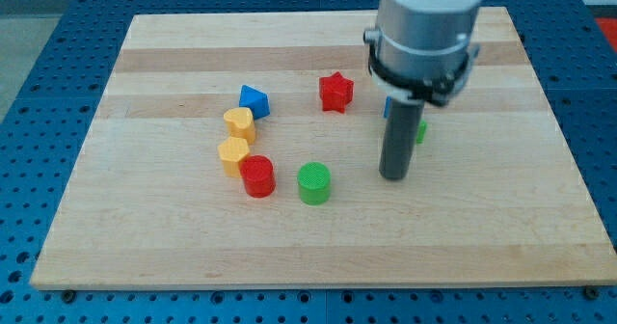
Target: Push the green circle closer to the green star
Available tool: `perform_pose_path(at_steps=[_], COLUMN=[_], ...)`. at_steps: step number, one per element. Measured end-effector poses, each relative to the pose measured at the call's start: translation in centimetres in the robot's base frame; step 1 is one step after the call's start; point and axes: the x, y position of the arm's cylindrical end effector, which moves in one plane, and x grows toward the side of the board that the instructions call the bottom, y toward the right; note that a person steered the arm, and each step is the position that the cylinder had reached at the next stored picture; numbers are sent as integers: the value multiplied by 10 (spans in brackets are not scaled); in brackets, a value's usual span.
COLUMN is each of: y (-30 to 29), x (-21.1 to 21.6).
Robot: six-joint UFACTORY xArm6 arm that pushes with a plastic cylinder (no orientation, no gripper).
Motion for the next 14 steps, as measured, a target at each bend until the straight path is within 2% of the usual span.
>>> perform_pose_path(at_steps=[1, 2, 3, 4, 7, 11, 13, 14], y=[-8, -50, -101, -125, -120, -31, -16, -15], x=[51, 70, 70, 60, -1, -13, -11, 5])
